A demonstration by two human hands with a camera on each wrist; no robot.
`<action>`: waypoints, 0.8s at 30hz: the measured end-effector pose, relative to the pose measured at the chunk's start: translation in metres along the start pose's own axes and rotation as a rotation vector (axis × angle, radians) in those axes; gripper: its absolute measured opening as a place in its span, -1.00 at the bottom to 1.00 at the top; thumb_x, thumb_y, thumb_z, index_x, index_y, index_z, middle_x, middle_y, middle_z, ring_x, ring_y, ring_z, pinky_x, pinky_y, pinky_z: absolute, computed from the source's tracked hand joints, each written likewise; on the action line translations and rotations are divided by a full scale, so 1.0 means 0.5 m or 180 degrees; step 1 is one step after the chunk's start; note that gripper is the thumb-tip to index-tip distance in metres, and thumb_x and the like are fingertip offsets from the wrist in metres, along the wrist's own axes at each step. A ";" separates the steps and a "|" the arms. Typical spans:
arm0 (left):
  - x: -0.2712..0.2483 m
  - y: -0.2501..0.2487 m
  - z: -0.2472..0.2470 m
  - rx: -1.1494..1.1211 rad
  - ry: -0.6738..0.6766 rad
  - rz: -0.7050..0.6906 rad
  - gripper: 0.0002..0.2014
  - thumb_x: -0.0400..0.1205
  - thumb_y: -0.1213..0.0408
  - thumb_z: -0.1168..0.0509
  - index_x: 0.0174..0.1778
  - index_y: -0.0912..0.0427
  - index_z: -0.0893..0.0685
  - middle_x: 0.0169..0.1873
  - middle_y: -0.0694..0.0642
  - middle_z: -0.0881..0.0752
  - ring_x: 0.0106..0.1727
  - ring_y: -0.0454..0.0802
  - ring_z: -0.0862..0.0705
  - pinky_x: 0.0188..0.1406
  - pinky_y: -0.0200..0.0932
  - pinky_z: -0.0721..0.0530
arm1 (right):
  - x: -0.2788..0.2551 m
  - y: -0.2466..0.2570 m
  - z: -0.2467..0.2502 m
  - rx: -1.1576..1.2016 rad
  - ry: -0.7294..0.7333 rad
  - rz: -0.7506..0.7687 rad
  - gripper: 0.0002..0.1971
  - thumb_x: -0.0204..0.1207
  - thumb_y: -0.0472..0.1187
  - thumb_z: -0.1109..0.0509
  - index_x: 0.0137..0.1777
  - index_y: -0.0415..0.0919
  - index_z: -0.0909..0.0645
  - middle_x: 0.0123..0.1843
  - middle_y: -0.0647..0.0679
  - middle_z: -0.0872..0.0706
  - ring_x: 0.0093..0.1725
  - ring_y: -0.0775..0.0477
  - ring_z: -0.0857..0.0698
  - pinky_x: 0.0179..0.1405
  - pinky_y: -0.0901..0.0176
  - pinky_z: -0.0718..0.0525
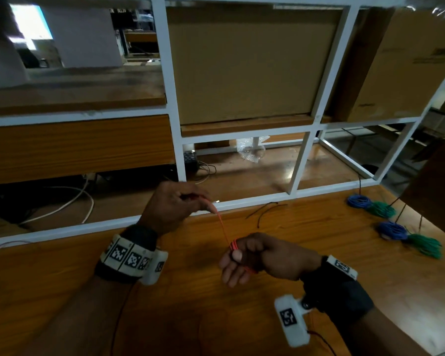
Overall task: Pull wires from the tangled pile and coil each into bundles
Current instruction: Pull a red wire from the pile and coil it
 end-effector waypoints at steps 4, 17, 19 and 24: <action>0.055 -0.028 -0.003 -0.0239 0.0088 0.0054 -0.84 0.39 0.13 -0.62 -0.28 0.13 -0.86 -0.32 0.07 -0.81 -0.29 0.09 -0.76 -0.37 0.07 -0.74 | 0.001 0.053 -0.052 0.0793 0.0693 0.0556 -0.75 0.79 -0.24 -0.20 0.24 -0.30 -0.69 0.11 -0.20 -0.84 0.04 -0.07 -0.84 0.02 0.17 -0.77; -0.027 0.030 -0.196 -0.1410 0.0383 0.0913 -0.83 0.71 0.42 -0.30 -0.03 0.23 -0.82 -0.57 0.00 -0.72 -0.59 -0.20 -0.59 -0.50 -0.38 -0.50 | -0.017 0.153 0.120 0.2447 -0.1420 0.2165 -0.63 0.86 -0.29 -0.01 0.39 -0.37 -0.63 0.48 -0.30 -0.69 0.49 -0.22 -0.69 0.45 0.02 -0.69; -0.044 0.041 -0.201 -0.1474 0.0275 0.1069 -0.78 0.74 0.30 -0.26 0.05 0.20 -0.83 -0.61 0.04 -0.67 -0.61 -0.18 -0.55 -0.52 -0.33 -0.47 | -0.009 0.134 0.132 0.2350 -0.1788 0.2178 -0.64 0.87 -0.26 -0.02 0.44 -0.37 -0.56 0.49 -0.28 -0.70 0.52 -0.22 -0.65 0.50 0.01 -0.65; -0.081 0.050 -0.234 -0.1502 0.0426 0.1199 -0.67 0.77 0.10 -0.15 0.16 0.16 -0.78 -0.56 0.11 -0.63 -0.57 -0.12 -0.46 -0.51 -0.26 -0.42 | 0.009 0.138 0.153 0.3054 -0.2217 0.2349 -0.67 0.88 -0.23 -0.05 0.42 -0.32 -0.57 0.47 -0.25 -0.71 0.48 -0.14 -0.70 0.45 0.08 -0.69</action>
Point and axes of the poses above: each hand's wrist, its own x-axis towards the middle knuckle, its own z-axis out of the back of the hand, y = z × x, the point moved 9 cm from there along x, towards the middle knuckle
